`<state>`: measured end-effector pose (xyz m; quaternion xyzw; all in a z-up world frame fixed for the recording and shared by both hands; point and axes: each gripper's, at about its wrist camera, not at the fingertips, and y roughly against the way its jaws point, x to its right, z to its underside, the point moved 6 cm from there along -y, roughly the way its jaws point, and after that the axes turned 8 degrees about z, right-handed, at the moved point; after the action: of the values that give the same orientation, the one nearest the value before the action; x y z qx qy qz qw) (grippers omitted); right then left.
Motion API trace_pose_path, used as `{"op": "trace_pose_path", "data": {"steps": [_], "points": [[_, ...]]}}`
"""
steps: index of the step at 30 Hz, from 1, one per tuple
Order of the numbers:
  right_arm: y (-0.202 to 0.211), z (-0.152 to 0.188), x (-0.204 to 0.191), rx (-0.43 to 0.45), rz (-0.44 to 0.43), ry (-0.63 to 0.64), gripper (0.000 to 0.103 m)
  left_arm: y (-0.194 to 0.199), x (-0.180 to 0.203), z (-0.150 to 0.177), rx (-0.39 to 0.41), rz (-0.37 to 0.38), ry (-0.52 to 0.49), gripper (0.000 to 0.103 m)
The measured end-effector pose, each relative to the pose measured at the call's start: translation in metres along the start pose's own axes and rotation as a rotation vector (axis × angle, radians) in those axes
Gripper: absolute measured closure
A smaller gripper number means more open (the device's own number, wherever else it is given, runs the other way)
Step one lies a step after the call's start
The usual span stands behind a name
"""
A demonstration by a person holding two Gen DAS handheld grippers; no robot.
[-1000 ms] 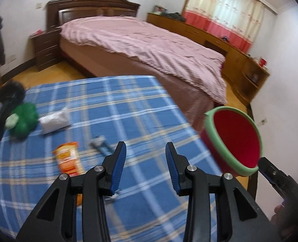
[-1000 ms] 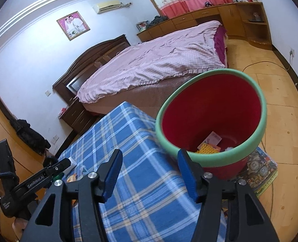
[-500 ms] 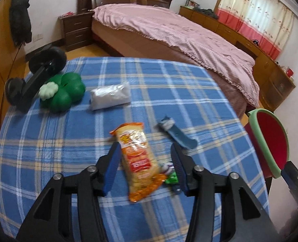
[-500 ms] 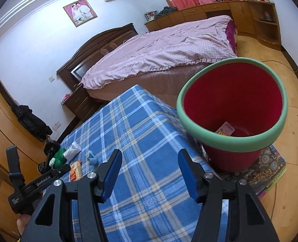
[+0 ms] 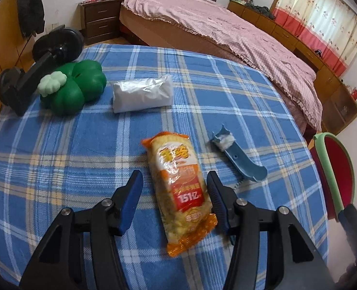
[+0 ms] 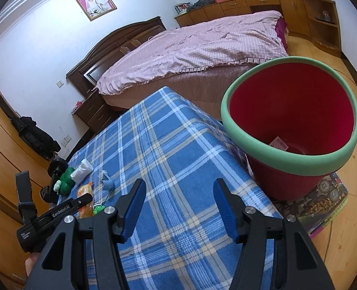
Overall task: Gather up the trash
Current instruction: 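Grasp the orange snack bag with the left tool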
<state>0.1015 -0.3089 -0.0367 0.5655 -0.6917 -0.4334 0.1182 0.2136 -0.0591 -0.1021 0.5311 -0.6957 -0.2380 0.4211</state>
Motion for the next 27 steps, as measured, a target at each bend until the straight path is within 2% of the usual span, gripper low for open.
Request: {"op": "trace_pose_path", "data": {"steps": [9,11,15,27], "points": [[-0.012,0.004,-0.004,-0.032,-0.016,0.004,0.042,-0.006,0.006,-0.004,0.009,-0.032,-0.056,0.048],[-0.013,0.004,-0.007,-0.035,-0.018,0.010,0.042,-0.007,0.006,-0.005,0.015,-0.039,-0.073,0.056],[-0.014,0.003,-0.013,-0.035,-0.022,0.025,0.042,-0.004,0.001,-0.006,0.016,-0.013,-0.056,0.058],[-0.031,0.001,-0.069,-0.059,-0.057,0.174,0.042,0.039,-0.030,-0.016,0.108,-0.037,-0.023,0.059]]}}
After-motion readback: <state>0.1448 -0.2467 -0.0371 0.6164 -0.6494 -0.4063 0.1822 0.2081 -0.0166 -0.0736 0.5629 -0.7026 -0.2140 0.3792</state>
